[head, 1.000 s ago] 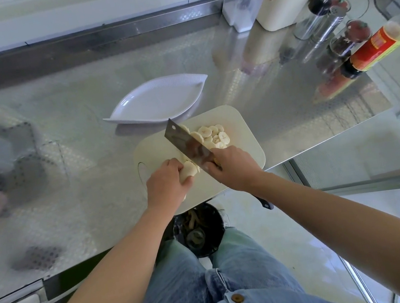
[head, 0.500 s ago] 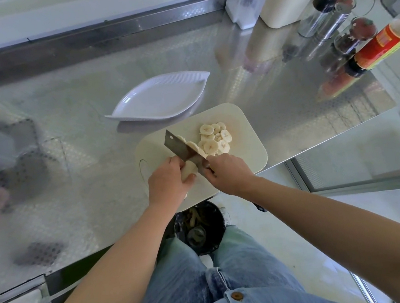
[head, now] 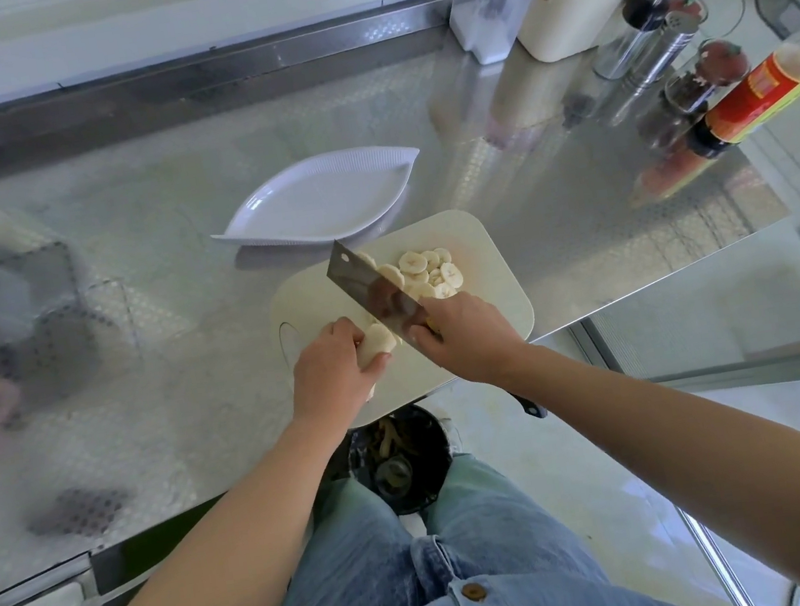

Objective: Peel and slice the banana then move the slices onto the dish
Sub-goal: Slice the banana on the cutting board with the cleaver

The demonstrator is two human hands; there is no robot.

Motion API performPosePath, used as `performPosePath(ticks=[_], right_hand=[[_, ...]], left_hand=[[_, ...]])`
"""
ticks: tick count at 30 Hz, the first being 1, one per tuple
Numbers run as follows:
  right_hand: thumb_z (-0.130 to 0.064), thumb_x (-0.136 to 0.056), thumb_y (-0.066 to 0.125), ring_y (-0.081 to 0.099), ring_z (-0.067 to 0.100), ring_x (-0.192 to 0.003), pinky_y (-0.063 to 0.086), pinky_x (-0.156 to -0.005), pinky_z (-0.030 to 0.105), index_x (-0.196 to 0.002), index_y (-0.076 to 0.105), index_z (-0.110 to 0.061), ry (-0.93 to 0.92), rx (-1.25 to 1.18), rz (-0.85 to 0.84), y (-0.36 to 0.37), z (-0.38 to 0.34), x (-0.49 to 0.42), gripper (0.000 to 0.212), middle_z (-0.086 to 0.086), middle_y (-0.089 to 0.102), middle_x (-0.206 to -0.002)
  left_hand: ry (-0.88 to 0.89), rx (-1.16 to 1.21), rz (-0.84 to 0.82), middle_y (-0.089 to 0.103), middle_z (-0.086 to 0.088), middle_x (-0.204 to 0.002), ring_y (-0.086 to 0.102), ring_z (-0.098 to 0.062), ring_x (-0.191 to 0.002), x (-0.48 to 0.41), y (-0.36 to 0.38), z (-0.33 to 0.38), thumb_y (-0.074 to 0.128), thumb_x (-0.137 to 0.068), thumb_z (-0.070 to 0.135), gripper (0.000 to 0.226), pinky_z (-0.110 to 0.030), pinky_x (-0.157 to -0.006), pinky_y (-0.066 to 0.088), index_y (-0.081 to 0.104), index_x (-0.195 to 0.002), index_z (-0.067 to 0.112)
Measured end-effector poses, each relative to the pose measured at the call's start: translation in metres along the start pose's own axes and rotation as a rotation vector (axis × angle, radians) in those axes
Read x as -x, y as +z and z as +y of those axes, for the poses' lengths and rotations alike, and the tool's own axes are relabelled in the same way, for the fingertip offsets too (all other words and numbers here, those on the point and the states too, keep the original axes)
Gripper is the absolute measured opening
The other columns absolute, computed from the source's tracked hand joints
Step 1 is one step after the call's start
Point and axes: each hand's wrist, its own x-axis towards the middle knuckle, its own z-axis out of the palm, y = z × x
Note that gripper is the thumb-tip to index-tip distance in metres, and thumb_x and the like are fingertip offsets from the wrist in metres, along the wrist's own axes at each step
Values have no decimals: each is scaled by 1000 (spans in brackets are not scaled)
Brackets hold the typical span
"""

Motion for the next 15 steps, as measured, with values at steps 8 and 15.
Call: performPosePath(ticks=[8, 15], right_hand=[[-32, -92, 39, 59, 27, -72, 52, -64, 37, -100, 64, -14, -4, -4, -32, 8, 3, 0, 32, 6, 66, -82], [-30, -96, 42, 49, 26, -67, 34, -58, 31, -99, 59, -10, 13, -2, -74, 16, -3, 2, 27, 4, 52, -73]], left_hand=[[-1, 11, -15, 61, -2, -92, 57, -21, -77, -2, 2, -1, 69, -80, 43, 35, -30, -66, 42, 58, -94, 13], [-21, 48, -20, 61, -2, -97, 57, -22, -82, -1, 2, 2, 70, -81, 41, 35, -30, -71, 43, 60, -98, 12]])
